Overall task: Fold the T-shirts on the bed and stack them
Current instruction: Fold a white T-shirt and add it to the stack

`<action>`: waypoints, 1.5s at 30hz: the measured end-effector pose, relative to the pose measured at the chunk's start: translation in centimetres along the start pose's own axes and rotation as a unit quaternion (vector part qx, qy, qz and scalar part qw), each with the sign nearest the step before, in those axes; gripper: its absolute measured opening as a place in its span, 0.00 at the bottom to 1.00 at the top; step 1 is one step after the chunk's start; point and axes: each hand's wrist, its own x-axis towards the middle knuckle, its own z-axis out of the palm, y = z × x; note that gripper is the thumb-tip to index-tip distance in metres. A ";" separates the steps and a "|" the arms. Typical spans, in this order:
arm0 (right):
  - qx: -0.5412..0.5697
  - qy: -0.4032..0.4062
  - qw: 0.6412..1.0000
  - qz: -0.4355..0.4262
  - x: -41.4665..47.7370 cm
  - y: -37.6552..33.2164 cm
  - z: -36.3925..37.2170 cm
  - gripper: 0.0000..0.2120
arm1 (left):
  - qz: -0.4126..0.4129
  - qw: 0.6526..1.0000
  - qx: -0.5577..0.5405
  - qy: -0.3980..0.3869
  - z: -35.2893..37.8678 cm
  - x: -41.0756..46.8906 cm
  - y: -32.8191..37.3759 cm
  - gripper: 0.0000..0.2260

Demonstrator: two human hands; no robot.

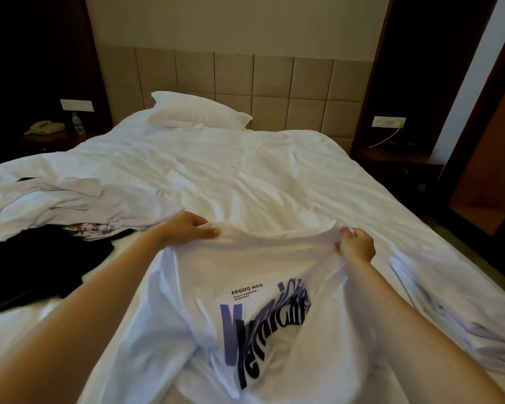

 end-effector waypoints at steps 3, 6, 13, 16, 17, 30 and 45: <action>-0.034 -0.010 0.999 -0.007 3.1 1.3 2.8 0.13 | -0.017 1.000 0.009 -0.003 0.8 4.5 -1.3 0.20; -0.062 -0.017 0.997 -0.031 5.6 2.2 5.6 0.13 | -0.057 0.991 0.065 -0.098 2.4 8.2 -2.2 0.13; -0.141 -0.038 0.984 -0.101 10.9 4.3 10.6 0.08 | -0.067 0.981 0.181 -0.035 5.0 15.6 -3.7 0.19; -0.161 -0.026 0.976 -0.142 13.1 3.8 12.5 0.09 | -0.057 0.969 0.227 0.076 5.1 18.8 -3.4 0.14; -0.165 -0.019 0.973 -0.159 13.9 3.3 13.3 0.09 | -0.048 0.961 0.247 0.116 5.1 20.0 -3.1 0.13; -0.255 -0.248 0.915 -0.191 14.6 1.8 17.1 0.27 | -0.027 0.918 0.324 0.227 8.3 24.2 -2.3 0.21; -0.563 -0.360 0.716 -0.201 2.8 4.1 9.2 0.42 | 0.073 0.980 0.177 0.046 13.4 15.3 5.4 0.10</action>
